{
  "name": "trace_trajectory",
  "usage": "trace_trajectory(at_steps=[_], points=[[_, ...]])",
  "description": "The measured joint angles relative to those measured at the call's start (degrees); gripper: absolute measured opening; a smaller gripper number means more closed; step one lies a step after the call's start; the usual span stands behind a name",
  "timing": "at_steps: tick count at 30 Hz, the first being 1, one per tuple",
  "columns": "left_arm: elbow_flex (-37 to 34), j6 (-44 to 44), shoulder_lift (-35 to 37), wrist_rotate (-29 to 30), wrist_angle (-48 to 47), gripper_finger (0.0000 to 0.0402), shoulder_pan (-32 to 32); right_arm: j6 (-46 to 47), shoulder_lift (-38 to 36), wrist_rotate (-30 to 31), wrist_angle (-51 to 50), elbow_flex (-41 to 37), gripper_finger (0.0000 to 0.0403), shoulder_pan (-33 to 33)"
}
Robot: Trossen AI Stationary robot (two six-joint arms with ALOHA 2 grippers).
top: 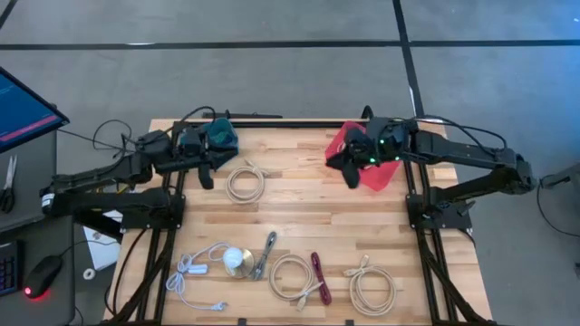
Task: Pick & Place USB Port
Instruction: Put the white charger cable into pink bin
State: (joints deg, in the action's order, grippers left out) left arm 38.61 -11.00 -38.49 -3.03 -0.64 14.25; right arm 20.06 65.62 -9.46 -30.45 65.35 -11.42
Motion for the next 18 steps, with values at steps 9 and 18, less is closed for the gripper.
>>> trace_trajectory(at_steps=[9,18], points=[[0.0,0.0,-1.4,0.0,0.9,0.0053,-1.2,11.0,0.0,-16.9,-33.9,11.8,0.0074,5.8],[0.0,0.4,-1.4,0.2,2.1,0.0053,-1.2,36.0,0.0,-9.8,-47.8,15.4,0.0074,21.9]])
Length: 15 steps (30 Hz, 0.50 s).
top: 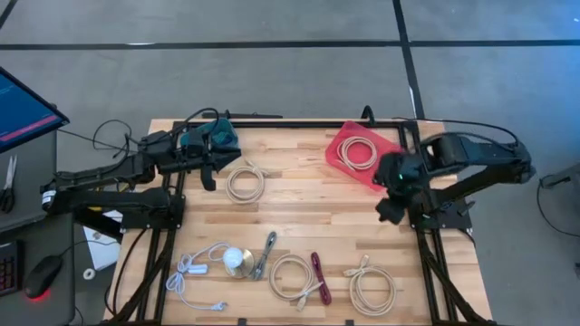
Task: Pick & Place USB Port
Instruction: Put the white charger cable into pink bin
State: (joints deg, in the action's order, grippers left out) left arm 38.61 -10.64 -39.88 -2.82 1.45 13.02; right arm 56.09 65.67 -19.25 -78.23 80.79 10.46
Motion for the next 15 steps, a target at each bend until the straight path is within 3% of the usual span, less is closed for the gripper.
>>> trace_trajectory(at_steps=[6,15], points=[[0.0,1.6,0.0,0.2,0.4,0.0053,0.0,15.0,1.9,9.5,-1.5,0.0,0.0074,12.7],[0.0,1.8,0.0,0.2,1.6,0.0053,0.0,34.2,8.2,11.7,-1.5,0.0,0.0074,27.5]])
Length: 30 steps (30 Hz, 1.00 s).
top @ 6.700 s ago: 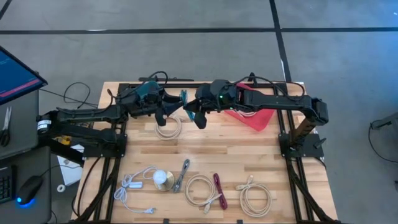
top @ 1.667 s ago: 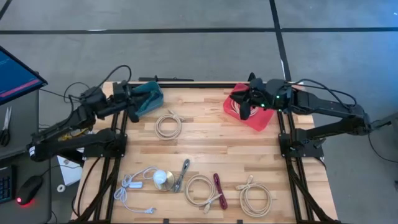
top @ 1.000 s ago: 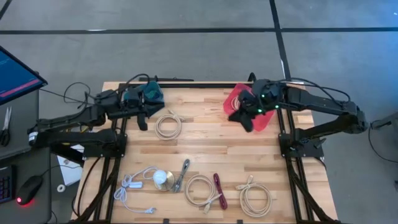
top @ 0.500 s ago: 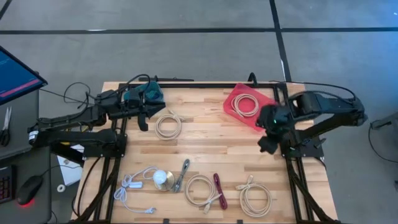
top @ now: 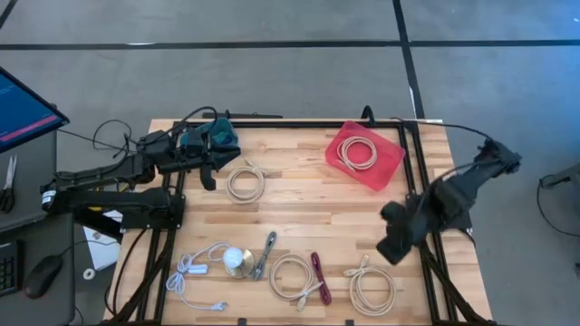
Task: Pick & Place USB Port
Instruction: Put the white charger cable into pink bin
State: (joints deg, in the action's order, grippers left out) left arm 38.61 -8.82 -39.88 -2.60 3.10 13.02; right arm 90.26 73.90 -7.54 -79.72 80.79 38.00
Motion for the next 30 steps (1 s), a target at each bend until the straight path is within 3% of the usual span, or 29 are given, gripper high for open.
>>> trace_trajectory(at_steps=[7,12,16,24,30], points=[[0.0,0.0,0.0,0.0,0.6,0.0053,0.0,9.8,8.5,-0.1,0.5,0.0,0.0074,8.4],[0.0,1.6,0.0,0.0,0.9,0.0053,0.0,14.4,14.6,-0.1,0.5,0.0,0.0084,10.8],[0.0,3.9,0.0,0.0,1.2,0.0053,0.0,17.4,18.5,-0.1,0.9,0.0,0.0122,10.7],[0.0,4.1,0.0,0.0,1.3,0.0053,0.0,18.2,26.6,0.0,6.0,0.0,0.0241,10.4],[0.0,4.1,0.0,0.0,1.4,0.0053,0.0,17.7,32.7,-0.1,5.3,0.0,0.0245,10.4]])
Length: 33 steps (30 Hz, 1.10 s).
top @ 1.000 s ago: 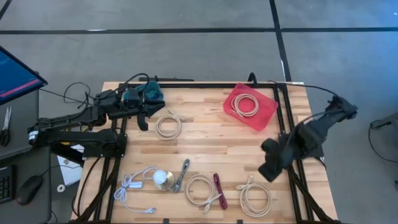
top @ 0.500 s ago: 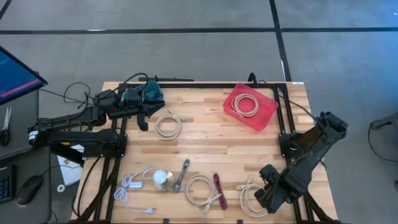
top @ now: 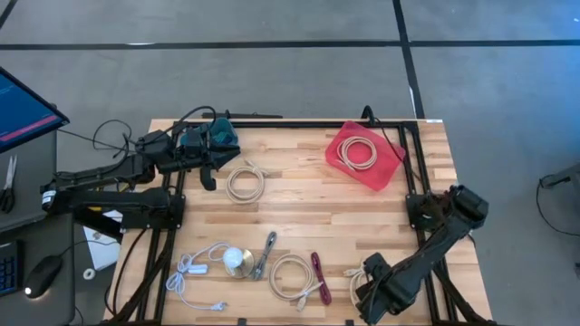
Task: Pick & Place USB Port
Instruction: Put the white charger cable into pink bin
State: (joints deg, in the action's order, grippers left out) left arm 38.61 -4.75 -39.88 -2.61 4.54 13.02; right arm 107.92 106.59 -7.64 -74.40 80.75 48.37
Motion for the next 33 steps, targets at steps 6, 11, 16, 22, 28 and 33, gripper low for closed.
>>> trace_trajectory(at_steps=[6,11,16,22,28,33], points=[[0.0,0.0,0.0,0.0,0.2,0.0053,0.0,-0.1,1.6,-0.5,0.8,-1.5,0.0197,0.3],[0.0,0.0,0.0,0.0,0.3,0.0053,0.0,0.1,1.5,-1.5,1.8,-4.2,0.0158,1.1],[0.0,0.0,0.0,0.0,0.4,0.0053,0.0,0.1,1.5,-5.0,7.2,-7.6,0.0149,1.5],[0.0,0.0,0.0,0.0,0.5,0.0053,0.0,-0.1,1.5,-5.6,11.9,-9.9,0.0154,1.8],[0.0,0.0,0.0,0.0,0.5,0.0053,0.0,-0.3,1.5,-6.0,11.7,-11.3,0.0102,2.9],[0.0,0.0,0.0,0.0,0.5,0.0053,0.0,-0.6,1.4,-6.0,11.6,-11.3,0.0015,3.7]])
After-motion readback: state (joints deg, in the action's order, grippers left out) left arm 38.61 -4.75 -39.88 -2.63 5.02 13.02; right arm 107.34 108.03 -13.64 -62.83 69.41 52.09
